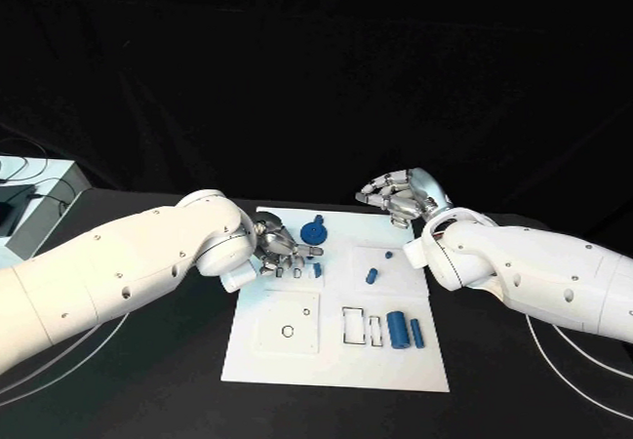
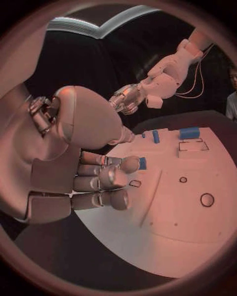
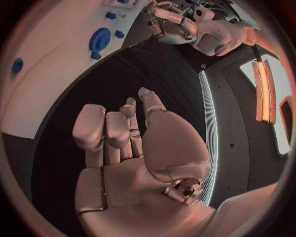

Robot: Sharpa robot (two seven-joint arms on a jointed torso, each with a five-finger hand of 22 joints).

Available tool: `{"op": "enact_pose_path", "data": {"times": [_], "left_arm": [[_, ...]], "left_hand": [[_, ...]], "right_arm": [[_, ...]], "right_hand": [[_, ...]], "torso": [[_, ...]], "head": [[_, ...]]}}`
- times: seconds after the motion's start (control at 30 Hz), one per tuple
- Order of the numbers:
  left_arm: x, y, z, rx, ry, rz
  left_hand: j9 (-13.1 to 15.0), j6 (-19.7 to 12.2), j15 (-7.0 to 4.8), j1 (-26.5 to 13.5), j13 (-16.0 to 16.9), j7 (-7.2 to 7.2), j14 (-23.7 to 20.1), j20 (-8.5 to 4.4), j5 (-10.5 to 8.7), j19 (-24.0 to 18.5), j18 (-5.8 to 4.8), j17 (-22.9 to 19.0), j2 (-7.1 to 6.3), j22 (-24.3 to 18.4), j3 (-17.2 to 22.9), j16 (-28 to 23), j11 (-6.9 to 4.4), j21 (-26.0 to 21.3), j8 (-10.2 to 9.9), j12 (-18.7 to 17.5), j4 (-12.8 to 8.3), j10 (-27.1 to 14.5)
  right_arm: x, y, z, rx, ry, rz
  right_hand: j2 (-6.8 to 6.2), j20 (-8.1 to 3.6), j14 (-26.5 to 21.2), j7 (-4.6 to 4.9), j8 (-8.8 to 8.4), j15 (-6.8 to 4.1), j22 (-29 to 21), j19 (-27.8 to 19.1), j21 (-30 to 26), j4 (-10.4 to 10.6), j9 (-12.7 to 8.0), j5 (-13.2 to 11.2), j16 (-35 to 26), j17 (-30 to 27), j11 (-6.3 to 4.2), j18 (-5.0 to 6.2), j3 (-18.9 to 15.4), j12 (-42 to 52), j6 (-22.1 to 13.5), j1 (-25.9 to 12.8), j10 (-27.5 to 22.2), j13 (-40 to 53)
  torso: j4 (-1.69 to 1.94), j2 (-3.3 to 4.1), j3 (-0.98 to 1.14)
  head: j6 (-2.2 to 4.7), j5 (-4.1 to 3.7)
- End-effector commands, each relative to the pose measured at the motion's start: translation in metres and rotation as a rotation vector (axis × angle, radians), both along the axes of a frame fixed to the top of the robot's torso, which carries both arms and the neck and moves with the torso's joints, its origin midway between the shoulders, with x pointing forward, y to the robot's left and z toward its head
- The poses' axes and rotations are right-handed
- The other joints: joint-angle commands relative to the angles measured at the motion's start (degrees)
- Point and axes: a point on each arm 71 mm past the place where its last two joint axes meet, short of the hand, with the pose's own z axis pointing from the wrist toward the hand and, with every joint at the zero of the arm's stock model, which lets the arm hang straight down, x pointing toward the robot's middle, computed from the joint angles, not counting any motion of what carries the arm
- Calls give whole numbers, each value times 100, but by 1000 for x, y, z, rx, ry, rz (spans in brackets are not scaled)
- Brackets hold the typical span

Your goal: Assemble the parts on the task board

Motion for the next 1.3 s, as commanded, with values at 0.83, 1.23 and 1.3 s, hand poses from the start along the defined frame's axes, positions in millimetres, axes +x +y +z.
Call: {"op": "enact_pose_path", "data": {"times": [0.83, 1.23, 1.3], "left_arm": [[14, -13, -10, 45, 61, -23], [19, -21, -16, 62, 72, -27], [18, -23, -17, 64, 72, -30]], "left_hand": [[71, 39, -31, -124, -36, -15, 3, -11, -2, 71, -123, 56, -593, 188, 1334, 52, 8, -74, 88, 16, 16, 17], [99, 41, -33, -180, -37, -22, 6, -15, -3, 82, -128, 62, -689, 230, 1601, 70, -2, -80, 103, 31, 0, 16], [107, 46, -35, -181, -37, -25, 8, -16, -4, 93, -131, 69, -695, 254, 1608, 81, -5, -71, 109, 38, 0, 23]], "right_arm": [[7, 14, -8, -45, 48, 30], [8, 15, -9, -49, 54, 34], [8, 16, -9, -49, 55, 34]], "right_hand": [[-30, -57, 18, 5, -74, -22, 726, 391, -28, -6, 84, 100, -10, 13, -8, -35, 34, -58, -19, -42, 29, 51], [-30, -57, 18, 6, -84, -22, 724, 391, -40, -14, 97, 126, -15, 12, -8, -33, 36, -65, -16, -43, 27, 58], [-30, -57, 18, 6, -84, -22, 724, 391, -40, -14, 97, 126, -15, 12, -8, -33, 36, -65, -16, -43, 27, 58]], "torso": [[-17, -34, 2], [-21, -14, -7], [-24, -11, -5]], "head": [[84, 93], [136, 158], [140, 162]]}}
